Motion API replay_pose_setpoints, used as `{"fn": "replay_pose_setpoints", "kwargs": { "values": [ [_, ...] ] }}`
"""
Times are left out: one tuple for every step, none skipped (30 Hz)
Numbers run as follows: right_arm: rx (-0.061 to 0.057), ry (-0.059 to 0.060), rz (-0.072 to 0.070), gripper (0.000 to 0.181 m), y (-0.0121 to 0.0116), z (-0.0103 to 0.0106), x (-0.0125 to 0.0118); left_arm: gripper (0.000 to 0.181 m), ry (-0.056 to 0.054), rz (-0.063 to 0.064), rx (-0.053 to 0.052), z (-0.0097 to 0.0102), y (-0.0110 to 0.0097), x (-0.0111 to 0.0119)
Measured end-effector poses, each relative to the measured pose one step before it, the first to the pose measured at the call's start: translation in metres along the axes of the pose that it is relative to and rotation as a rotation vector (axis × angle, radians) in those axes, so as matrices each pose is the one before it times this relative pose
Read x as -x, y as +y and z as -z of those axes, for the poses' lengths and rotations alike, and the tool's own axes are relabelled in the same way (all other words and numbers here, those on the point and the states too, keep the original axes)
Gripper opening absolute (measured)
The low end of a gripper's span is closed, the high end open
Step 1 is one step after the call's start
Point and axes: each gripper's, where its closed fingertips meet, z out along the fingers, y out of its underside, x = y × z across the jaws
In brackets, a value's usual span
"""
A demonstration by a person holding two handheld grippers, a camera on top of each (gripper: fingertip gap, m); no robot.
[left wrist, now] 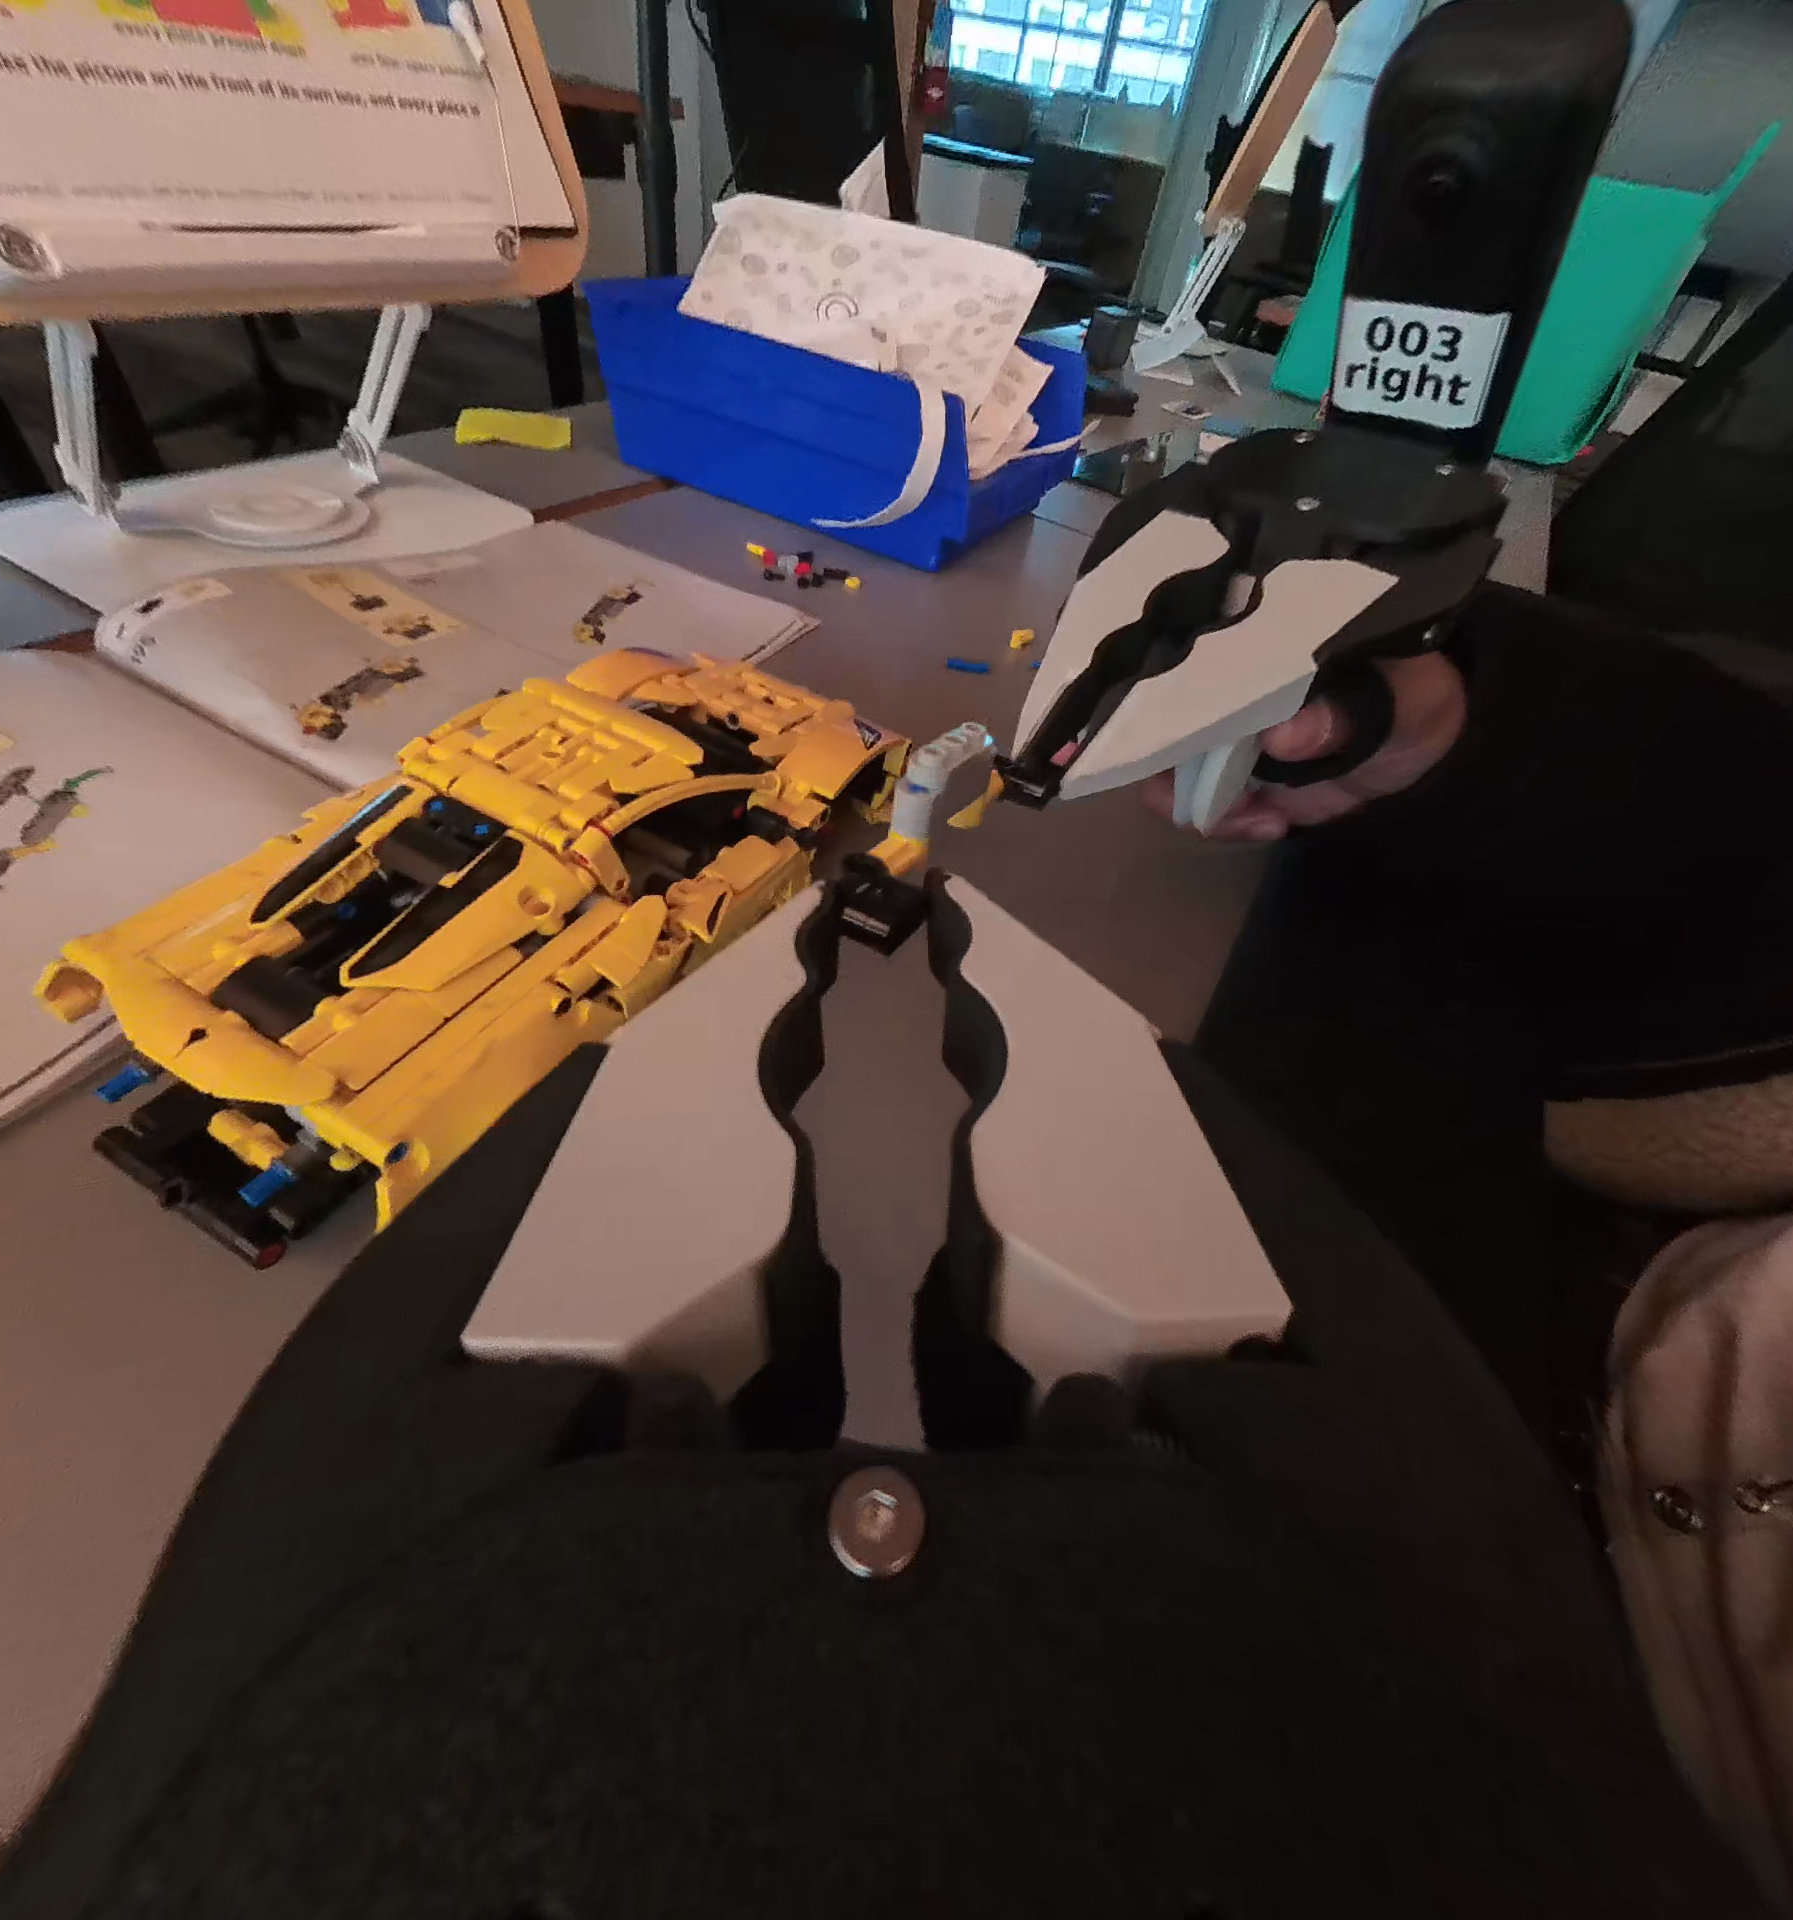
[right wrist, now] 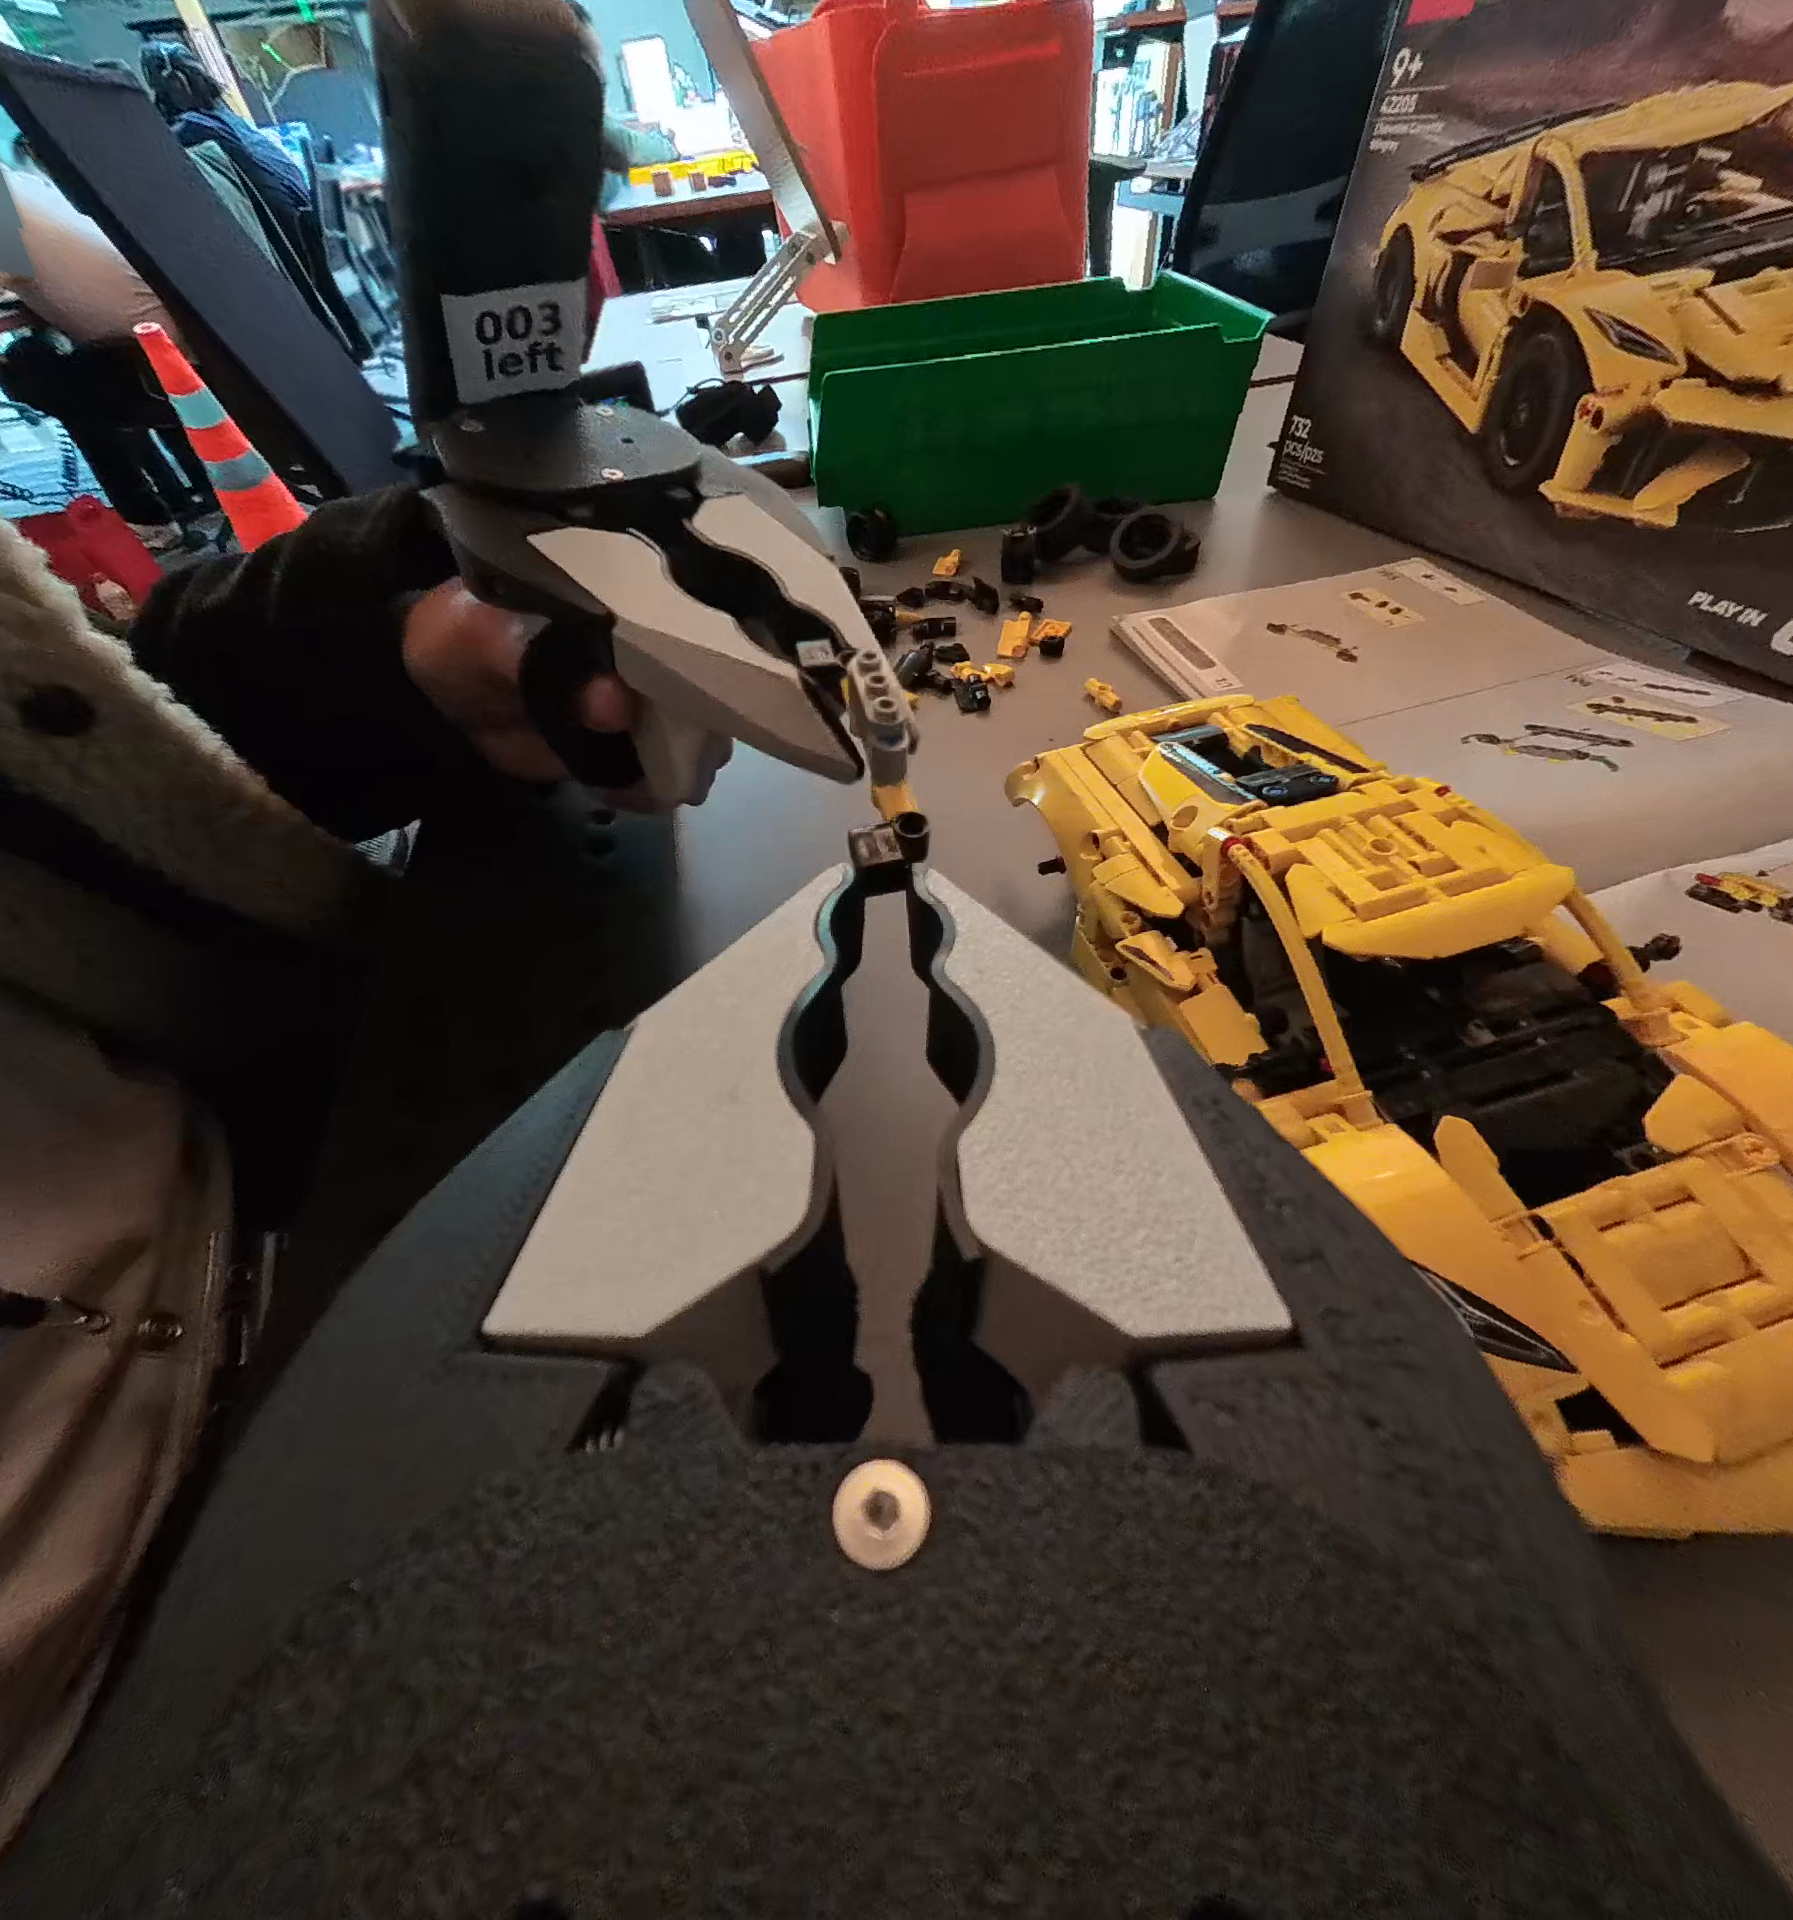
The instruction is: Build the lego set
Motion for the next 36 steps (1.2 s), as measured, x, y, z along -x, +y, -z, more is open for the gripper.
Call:
{"fn": "replay_pose_setpoints", "kwargs": {
  "values": [
    [-0.0041, -0.0038, -0.0006, 0.006, -0.00073, 0.00038, 0.00043, 0.015, 0.0026, -0.0065, -0.0042, 0.00046, -0.0009, -0.00089],
    [-0.0065, -0.0027, -0.0014, 0.006, -0.00102, 0.00051, 0.00025, 0.015, 0.0027, -0.0017, -0.0036, 0.00034, -0.00051, -0.0007],
    [-0.0031, 0.0015, -0.0007, 0.006, -0.00063, 0.00039, -0.00038, 0.016, -0.0003, 0.0027, -0.0004, 0.00006, 0.00022, 0.00022],
    [0.0012, 0.006, 0.0011, 0.006, 0.00011, 0.00035, -0.00107, 0.016, -0.01, 0.0052, 0.0026, -0.00012, 0.0007, 0.00187],
    [0.0026, 0.0067, 0.0019, 0.006, 0.00067, 0.00021, -0.00116, 0.018, -0.0134, 0.0047, 0.0009, -0.00001, 0.00057, 0.00273],
    [0.0028, 0.0021, 0.0005, 0.006, 0.00071, 0.0003, -0.00046, 0.022, -0.0056, 0.0053, -0.0016, 0.00031, 0.00011, 0.00166],
    [-0.0008, -0.0031, -0.0021, 0.006, 0.00001, 0.00011, 0.00032, 0.023, 0.0035, 0.008, -0.0016, 0.00019, 0.00005, 0.00028],
    [-0.0029, -0.0068, -0.0039, 0.006, -0.00052, -0.00012, 0.00096, 0.022, 0.0074, 0.0065, -0.0025, 0.00024, -0.0002, -0.00058],
    [-0.0002, -0.0053, -0.0023, 0.006, -0.00007, -0.00012, 0.00074, 0.02, 0.006, 0.0001, -0.0028, 0.00032, -0.00026, -0.00094],
    [-0.0015, -0.0029, -0.0026, 0.006, -0.00012, -0.00007, 0.0003, 0.017, 0.0029, -0.0056, 0.0009, 0.00012, 0.00018, -0.00091],
    [0.0006, -0.0014, -0.0045, 0.006, 0.00031, -0.00004, -0.0001, 0.015, -0.0009, -0.0102, 0.0002, 0.00015, 0.00007, -0.00057],
    [0.0009, -0.0048, -0.0048, 0.006, 0.00037, 0.00018, 0.00016, 0.015, -0.0016, -0.0126, -0.0056, 0.00035, -0.00089, -0.00066],
    [-0.003, -0.007, -0.0069, 0.006, -0.00034, 0.0002, 0.00046, 0.015, 0.0008, -0.0101, -0.0084, 0.00063, -0.00134, -0.00089],
    [-0.0063, -0.0094, -0.0078, 0.006, -0.00091, 0.00055, 0.00077, 0.015, 0.0044, -0.0062, -0.0075, 0.00059, -0.00111, -0.00116],
    [-0.0123, -0.0112, -0.0103, 0.006, -0.00194, 0.0009, 0.00104, 0.015, 0.0093, -0.0003, -0.0041, 0.00037, -0.00052, -0.00149],
    [-0.0135, -0.0107, -0.0121, 0.006, -0.00223, 0.00133, 0.00059, 0.015, 0.0158, 0.0078, -0.0031, 0.00028, -0.00035, -0.00197],
    [-0.0133, -0.013, -0.0128, 0.006, -0.00207, 0.00145, 0.00077, 0.015, 0.0233, 0.0136, -0.0068, 0.00034, -0.00073, -0.00266],
    [-0.0147, -0.0149, -0.0129, 0.006, -0.00242, 0.00161, 0.00085, 0.015, 0.0294, 0.0169, -0.0113, 0.00064, -0.00126, -0.00337],
    [-0.0131, -0.019, -0.0131, 0.006, -0.00208, 0.00147, 0.00161, 0.015, 0.0311, 0.0201, -0.0126, 0.00058, -0.00161, -0.00338],
    [-0.0134, -0.0195, -0.0138, 0.007, -0.0023, 0.00127, 0.0018, 0.015, 0.0307, 0.02, -0.0122, 0.00059, -0.0016, -0.00346],
    [-0.0117, -0.0144, -0.0092, 0.007, -0.00212, 0.00106, 0.00146, 0.015, 0.0281, 0.0159, -0.0121, 0.00057, -0.00164, -0.00336],
    [-0.0107, -0.0108, -0.0065, 0.007, -0.00173, 0.0008, 0.00123, 0.015, 0.0248, 0.012, -0.0101, 0.00033, -0.0013, -0.00315],
    [-0.0087, -0.0095, -0.0079, 0.007, -0.00116, 0.00069, 0.00087, 0.015, 0.0263, 0.0094, -0.0067, 0.00029, -0.00072, -0.00338],
    [-0.0085, -0.012, -0.014, 0.007, -0.0011, 0.00067, 0.00063, 0.015, 0.0267, 0.0067, -0.0044, 0.00014, -0.00038, -0.00385],
    [-0.0043, -0.0045, -0.0178, 0.007, -0.00065, 0.00045, -0.00078, 0.015, 0.0219, 0.0026, -0.0013, -0.00029, 0.00004, -0.00337],
    [0.0024, 0.0052, -0.012, 0.007, 0.0006, 0.00013, -0.00191, 0.015, 0.0139, -0.0021, 0.0025, -0.0006, 0.00053, -0.00259],
    [0.0037, 0.0063, -0.005, 0.006, 0.00102, 0.00001, -0.00161, 0.015, -0.0003, -0.0041, 0.0046, -0.00045, 0.00077, -0.00027],
    [-0.0005, 0.0052, -0.0035, 0.006, 0.00028, -0.00001, -0.00072, 0.015, -0.0072, -0.0009, 0.0038, -0.00012, 0.00056, 0.00124],
    [-0.0004, 0.0074, 0.0027, 0.007, -0.00031, -0.0001, -0.00065, 0.015, -0.0048, 0.0034, -0.0007, 0.00011, 0.00002, 0.00118],
    [-0.0071, 0.0126, 0.013, 0.008, -0.00159, 0.00008, -0.00054, 0.014, -0.0199, 0.0029, -0.0036, 0.00057, -0.00053, 0.00362],
    [-0.0143, 0.0153, 0.0226, 0.015, -0.00269, 0.00001, -0.00038, 0.015, -0.0389, -0.0011, 0.0001, 0.0011, 0.00014, 0.0068],
    [-0.0052, 0.0343, 0.0279, 0.022, -0.00111, -0.00045, -0.00302, 0.015, -0.0342, -0.002, 0.0045, 0.00092, 0.0009, 0.00631],
    [0.0136, 0.0419, 0.0295, 0.026, 0.00219, -0.00135, -0.00406, 0.015, -0.0232, 0.0023, 0.0024, 0.00067, 0.0007, 0.00462],
    [0.0188, 0.0386, 0.0237, 0.029, 0.00312, -0.00226, -0.00347, 0.015, -0.011, 0.004, -0.0009, 0.00017, 0.00032, 0.00241],
    [0.019, 0.0408, 0.0147, 0.032, 0.00314, -0.00293, -0.00416, 0.015, -0.0002, 0.0014, 0.0007, -0.00028, 0.00031, 0.00018],
    [0.0172, 0.0361, 0.0051, 0.034, 0.0028, -0.0032, -0.0039, 0.015, -0.0036, -0.0041, 0.0029, -0.00057, 0.00042, 0.00006]
  ]
}}
